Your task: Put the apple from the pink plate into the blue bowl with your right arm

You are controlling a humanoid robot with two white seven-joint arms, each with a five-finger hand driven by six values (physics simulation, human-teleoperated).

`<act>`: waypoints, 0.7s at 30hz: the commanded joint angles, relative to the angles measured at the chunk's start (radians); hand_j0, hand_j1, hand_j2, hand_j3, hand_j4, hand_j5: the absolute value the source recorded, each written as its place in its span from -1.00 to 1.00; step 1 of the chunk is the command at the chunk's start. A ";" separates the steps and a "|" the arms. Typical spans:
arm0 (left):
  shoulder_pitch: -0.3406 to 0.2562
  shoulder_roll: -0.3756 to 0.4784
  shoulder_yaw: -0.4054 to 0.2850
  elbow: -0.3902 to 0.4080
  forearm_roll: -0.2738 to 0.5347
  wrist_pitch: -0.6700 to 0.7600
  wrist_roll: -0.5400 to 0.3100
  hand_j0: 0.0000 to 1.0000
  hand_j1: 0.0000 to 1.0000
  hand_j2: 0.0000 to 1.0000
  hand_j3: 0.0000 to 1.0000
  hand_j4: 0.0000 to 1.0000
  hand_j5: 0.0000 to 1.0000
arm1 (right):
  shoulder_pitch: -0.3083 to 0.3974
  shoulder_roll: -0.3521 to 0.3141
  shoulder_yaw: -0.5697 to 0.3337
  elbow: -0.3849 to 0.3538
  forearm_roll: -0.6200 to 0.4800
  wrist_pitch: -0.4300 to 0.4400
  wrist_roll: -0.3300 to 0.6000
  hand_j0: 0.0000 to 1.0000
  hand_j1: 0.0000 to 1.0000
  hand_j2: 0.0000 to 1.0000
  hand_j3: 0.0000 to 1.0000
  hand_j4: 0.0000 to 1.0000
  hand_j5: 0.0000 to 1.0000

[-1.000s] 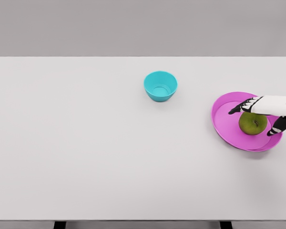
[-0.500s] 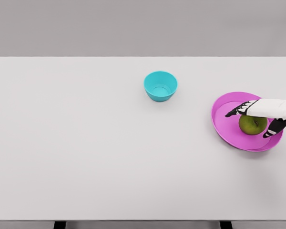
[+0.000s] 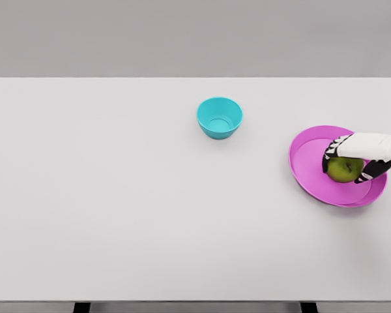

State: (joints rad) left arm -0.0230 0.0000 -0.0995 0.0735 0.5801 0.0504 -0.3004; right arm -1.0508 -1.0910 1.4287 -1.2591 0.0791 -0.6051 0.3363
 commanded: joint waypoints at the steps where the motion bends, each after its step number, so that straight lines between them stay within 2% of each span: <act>1: 0.000 0.000 0.000 0.000 0.000 0.000 0.000 1.00 1.00 1.00 1.00 1.00 1.00 | -0.001 0.008 0.006 -0.003 0.004 -0.006 0.006 -0.26 -0.26 -0.26 -0.26 -0.26 -0.26; 9: 0.000 0.000 0.000 0.000 0.000 0.000 0.000 1.00 1.00 1.00 1.00 1.00 1.00 | -0.011 0.008 -0.060 -0.037 0.001 -0.006 0.013 -0.28 -0.28 -0.28 -0.28 -0.28 -0.28; 11: 0.000 0.000 0.000 0.000 0.000 0.000 0.000 1.00 1.00 1.00 1.00 1.00 1.00 | -0.017 0.017 -0.100 -0.054 -0.001 -0.006 0.018 -0.28 -0.28 -0.28 -0.28 -0.28 -0.28; 18: 0.000 0.000 0.000 0.000 0.000 0.000 0.000 1.00 1.00 1.00 1.00 1.00 1.00 | -0.097 0.201 -0.114 -0.052 -0.004 -0.006 0.044 -0.28 -0.28 -0.28 -0.28 -0.28 -0.28; 21: 0.000 0.000 0.000 0.000 0.000 0.000 0.000 1.00 1.00 1.00 1.00 1.00 1.00 | -0.103 0.247 -0.131 -0.048 -0.005 -0.006 0.055 -0.28 -0.28 -0.28 -0.28 -0.28 -0.28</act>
State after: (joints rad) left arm -0.0230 0.0000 -0.0997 0.0736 0.5801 0.0505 -0.3004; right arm -1.1551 -0.8835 1.3082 -1.3084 0.0816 -0.6126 0.3859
